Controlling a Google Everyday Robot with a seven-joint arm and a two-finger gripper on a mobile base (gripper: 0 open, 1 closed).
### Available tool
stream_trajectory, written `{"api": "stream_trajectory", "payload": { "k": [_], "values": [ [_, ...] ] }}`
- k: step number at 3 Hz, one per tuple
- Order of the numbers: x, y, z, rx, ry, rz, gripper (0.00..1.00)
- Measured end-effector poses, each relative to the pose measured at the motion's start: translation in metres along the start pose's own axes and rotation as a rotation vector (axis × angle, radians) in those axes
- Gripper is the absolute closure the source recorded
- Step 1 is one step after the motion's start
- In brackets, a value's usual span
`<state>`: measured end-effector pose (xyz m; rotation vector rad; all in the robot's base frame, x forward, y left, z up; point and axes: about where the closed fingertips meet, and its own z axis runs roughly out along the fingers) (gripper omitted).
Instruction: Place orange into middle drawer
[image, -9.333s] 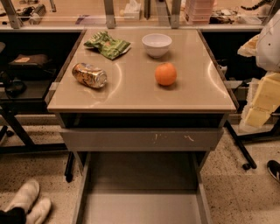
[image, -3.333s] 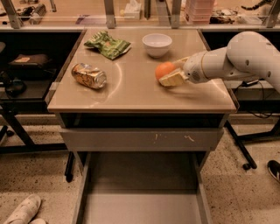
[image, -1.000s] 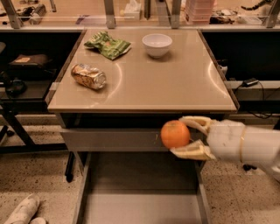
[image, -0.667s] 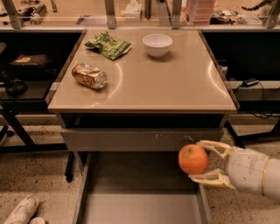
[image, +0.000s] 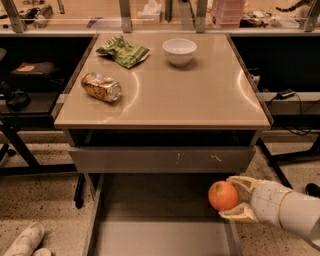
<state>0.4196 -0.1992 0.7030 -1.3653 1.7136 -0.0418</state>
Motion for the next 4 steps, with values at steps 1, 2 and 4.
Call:
{"api": "stream_trajectory", "payload": {
  "k": [1, 2, 4],
  "values": [
    [0.000, 0.001, -0.001, -0.001, 0.000, 0.001, 1.00],
    [0.000, 0.013, 0.024, -0.045, 0.011, -0.014, 1.00],
    [0.058, 0.070, 0.121, -0.177, 0.121, 0.044, 1.00]
  ]
}}
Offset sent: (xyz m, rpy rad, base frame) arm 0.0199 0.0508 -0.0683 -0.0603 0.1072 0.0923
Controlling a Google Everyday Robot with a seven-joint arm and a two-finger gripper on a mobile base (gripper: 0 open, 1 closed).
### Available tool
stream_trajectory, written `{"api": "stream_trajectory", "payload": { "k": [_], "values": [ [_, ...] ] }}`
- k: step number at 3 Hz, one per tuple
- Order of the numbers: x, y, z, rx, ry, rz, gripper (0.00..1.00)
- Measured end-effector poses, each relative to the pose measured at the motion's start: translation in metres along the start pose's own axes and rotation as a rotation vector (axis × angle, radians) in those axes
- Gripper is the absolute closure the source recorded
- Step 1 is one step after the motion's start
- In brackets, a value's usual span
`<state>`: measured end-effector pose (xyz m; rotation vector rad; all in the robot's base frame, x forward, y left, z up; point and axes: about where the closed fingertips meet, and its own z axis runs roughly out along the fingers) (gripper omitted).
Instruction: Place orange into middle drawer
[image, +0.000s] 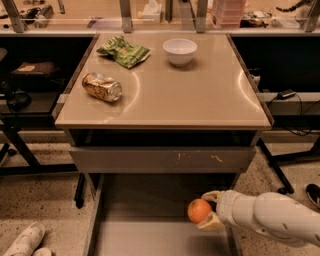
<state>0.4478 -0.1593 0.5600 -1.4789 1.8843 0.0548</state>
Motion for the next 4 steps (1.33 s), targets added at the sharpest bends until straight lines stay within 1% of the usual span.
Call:
{"api": "stream_trajectory", "payload": {
  "k": [1, 2, 3, 4],
  "values": [
    [-0.011, 0.002, 0.062, -0.053, -0.006, -0.015, 1.00],
    [-0.028, -0.008, 0.107, -0.063, -0.037, -0.022, 1.00],
    [-0.036, -0.002, 0.142, -0.072, -0.051, -0.001, 1.00],
    [-0.025, 0.013, 0.156, -0.085, -0.047, 0.041, 1.00]
  ]
}}
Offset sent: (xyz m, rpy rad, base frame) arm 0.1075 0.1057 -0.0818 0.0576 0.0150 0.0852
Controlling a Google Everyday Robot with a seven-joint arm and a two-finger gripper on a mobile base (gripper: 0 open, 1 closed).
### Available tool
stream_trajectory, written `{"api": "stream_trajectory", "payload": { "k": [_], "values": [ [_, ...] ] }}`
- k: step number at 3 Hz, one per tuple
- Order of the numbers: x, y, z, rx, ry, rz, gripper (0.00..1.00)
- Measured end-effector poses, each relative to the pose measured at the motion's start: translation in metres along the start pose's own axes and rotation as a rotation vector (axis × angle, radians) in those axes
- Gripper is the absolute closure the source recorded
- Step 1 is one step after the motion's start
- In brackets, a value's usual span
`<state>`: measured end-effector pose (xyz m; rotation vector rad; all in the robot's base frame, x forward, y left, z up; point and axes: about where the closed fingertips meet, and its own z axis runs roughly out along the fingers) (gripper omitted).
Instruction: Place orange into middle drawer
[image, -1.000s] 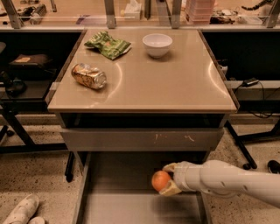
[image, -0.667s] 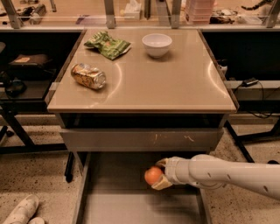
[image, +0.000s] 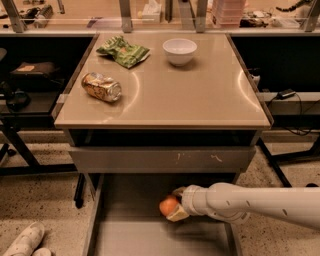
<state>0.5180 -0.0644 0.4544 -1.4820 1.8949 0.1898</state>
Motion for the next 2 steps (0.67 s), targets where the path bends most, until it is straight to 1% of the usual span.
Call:
{"api": "stream_trajectory", "payload": {
  "k": [1, 2],
  "values": [
    [0.013, 0.005, 0.010, 0.014, 0.004, 0.020, 1.00],
    [0.022, -0.001, 0.022, 0.048, -0.025, 0.036, 1.00]
  ]
}}
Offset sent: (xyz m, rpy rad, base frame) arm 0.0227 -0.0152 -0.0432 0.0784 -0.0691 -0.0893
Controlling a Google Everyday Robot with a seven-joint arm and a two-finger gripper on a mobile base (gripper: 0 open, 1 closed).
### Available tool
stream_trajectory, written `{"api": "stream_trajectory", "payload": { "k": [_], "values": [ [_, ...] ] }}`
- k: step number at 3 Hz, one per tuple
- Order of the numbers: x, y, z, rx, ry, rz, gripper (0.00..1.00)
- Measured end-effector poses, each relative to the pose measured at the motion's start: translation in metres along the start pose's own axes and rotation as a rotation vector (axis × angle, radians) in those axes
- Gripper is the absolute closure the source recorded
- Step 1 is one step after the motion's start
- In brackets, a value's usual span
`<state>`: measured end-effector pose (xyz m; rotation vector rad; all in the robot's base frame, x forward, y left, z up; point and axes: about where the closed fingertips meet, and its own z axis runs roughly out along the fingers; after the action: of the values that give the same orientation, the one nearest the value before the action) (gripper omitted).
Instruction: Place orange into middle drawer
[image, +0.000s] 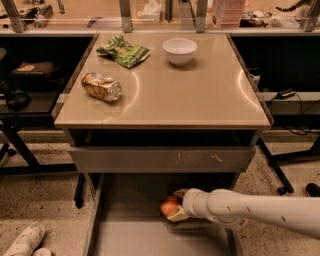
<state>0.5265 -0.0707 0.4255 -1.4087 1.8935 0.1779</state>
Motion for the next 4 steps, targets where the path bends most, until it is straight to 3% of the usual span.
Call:
{"api": "stream_trajectory", "payload": {
  "k": [1, 2, 4],
  "values": [
    [0.006, -0.005, 0.010, 0.023, -0.017, 0.004, 1.00],
    [0.011, -0.005, 0.016, 0.032, 0.002, -0.030, 1.00],
    [0.018, 0.001, 0.023, -0.008, 0.107, -0.124, 1.00]
  ]
}}
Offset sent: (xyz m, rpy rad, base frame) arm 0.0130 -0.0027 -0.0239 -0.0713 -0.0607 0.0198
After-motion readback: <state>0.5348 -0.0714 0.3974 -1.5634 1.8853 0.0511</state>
